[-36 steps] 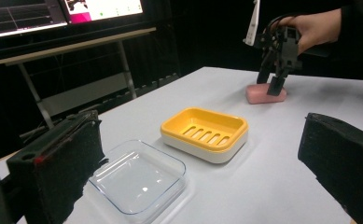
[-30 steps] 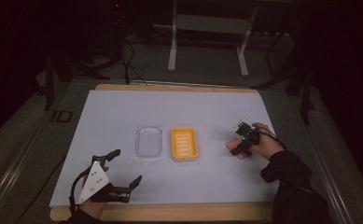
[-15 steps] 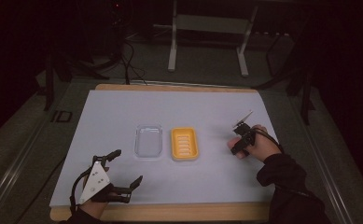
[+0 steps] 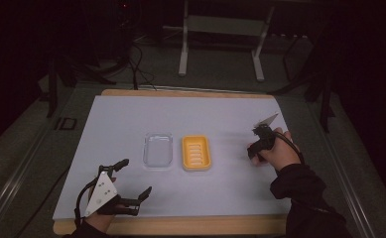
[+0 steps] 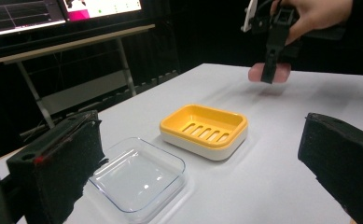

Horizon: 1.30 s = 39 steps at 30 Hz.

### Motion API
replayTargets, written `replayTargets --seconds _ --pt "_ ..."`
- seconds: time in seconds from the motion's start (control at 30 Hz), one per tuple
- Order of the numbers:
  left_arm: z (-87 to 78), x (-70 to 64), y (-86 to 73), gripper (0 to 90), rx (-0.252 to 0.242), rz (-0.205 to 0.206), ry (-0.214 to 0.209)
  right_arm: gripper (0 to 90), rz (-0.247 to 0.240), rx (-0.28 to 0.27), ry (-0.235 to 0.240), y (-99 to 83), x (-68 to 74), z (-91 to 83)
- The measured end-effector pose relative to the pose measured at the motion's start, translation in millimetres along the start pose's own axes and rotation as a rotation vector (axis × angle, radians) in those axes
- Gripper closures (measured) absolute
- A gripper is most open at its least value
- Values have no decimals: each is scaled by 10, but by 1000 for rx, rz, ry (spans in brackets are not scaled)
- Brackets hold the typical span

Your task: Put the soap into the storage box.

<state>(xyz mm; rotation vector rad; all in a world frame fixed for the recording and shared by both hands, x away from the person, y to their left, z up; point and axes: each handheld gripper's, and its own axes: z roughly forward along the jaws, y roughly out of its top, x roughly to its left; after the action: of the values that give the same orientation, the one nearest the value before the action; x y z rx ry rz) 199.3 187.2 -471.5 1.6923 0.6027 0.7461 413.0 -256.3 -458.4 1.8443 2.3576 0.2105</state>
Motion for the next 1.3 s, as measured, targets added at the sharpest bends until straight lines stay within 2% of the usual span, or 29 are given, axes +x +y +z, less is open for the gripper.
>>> replayTargets --seconds 0.1,0.13,0.3,0.37,0.5,0.67,0.87,1.03,1.23,1.3 --pt "-2 -8 2 6 -6 -2 -1 378 -9 0 21 -8 28 -52" --pt "-4 -10 3 6 -6 -2 1 378 -7 8 14 -16 57 -87" --pt "-2 -10 1 6 -1 1 6 378 45 -2 8 -22 90 -173" --pt "2 -9 0 6 1 2 7 378 62 1 12 -25 147 -279" --pt "6 -14 -1 6 1 3 9 378 52 -20 -2 -6 222 -447" --pt "9 -13 -2 6 2 3 8 378 49 -44 3 26 313 -663" --pt "1 -13 0 6 1 2 6 378 11 -65 35 48 511 -801" --pt "0 -15 -1 6 1 2 8 378 -1 -66 64 104 697 -824" --pt "5 -14 -3 6 2 1 9 378 -34 -84 89 159 948 -856" --pt "1 -14 -2 6 1 1 9 378 -39 -105 99 175 1026 -866"
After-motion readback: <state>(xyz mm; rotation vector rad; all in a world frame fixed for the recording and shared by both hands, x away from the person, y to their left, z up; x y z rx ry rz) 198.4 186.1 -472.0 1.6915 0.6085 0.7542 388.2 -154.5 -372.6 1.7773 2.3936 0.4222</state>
